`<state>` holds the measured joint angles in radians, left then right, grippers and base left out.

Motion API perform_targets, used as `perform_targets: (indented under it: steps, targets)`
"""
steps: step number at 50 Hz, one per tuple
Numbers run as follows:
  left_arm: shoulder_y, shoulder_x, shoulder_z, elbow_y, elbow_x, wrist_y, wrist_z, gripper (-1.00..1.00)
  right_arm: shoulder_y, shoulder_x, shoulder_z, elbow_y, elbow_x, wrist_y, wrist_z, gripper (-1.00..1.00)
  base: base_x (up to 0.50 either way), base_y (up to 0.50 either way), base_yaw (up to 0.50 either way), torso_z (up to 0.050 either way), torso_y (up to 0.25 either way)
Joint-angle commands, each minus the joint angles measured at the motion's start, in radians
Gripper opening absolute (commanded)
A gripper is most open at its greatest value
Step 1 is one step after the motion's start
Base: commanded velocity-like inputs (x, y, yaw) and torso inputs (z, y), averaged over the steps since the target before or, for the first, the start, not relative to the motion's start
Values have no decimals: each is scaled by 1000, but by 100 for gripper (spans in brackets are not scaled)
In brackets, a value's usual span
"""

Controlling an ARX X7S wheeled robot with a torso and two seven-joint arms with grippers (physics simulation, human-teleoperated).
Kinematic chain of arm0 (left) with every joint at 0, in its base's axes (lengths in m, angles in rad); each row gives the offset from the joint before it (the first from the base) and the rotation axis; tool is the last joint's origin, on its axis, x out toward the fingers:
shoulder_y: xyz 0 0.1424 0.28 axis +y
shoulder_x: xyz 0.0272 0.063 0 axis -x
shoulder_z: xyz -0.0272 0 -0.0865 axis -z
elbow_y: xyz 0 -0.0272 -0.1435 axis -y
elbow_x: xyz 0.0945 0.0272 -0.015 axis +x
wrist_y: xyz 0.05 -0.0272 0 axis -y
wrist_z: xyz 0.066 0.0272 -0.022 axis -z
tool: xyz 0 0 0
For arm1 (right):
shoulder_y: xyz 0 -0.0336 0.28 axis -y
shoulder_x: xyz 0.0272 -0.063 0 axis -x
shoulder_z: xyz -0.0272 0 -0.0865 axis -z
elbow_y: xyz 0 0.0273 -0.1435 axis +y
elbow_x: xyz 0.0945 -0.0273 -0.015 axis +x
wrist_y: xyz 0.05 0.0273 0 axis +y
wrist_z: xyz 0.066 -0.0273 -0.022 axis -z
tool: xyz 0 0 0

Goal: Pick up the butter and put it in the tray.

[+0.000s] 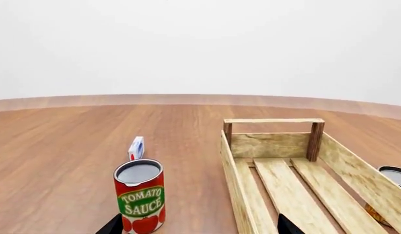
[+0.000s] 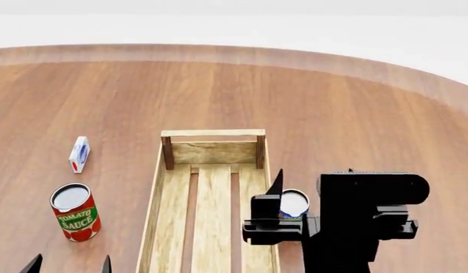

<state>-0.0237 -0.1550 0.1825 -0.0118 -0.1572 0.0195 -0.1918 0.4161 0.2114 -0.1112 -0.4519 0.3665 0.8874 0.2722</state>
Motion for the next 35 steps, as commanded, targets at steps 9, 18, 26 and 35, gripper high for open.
perform_targets:
  steps: [9,18,26,35]
  targets:
    - [-15,-6,6,-24,-13,16,-13,100,383,34,-12,18,114,389,-20,100,0,0,0,0,0]
    - [-15,-8,8,-38,-19,29,-18,100,562,115,-196,200,138,459,-182,100,0,0,0,0,0]
    - [-17,-10,10,-57,-24,39,-21,100,714,264,-544,193,113,364,-416,100,0,0,0,0,0]
    - [-19,-13,14,-66,-31,41,-25,100,829,334,-807,229,84,344,-609,100,0,0,0,0,0]
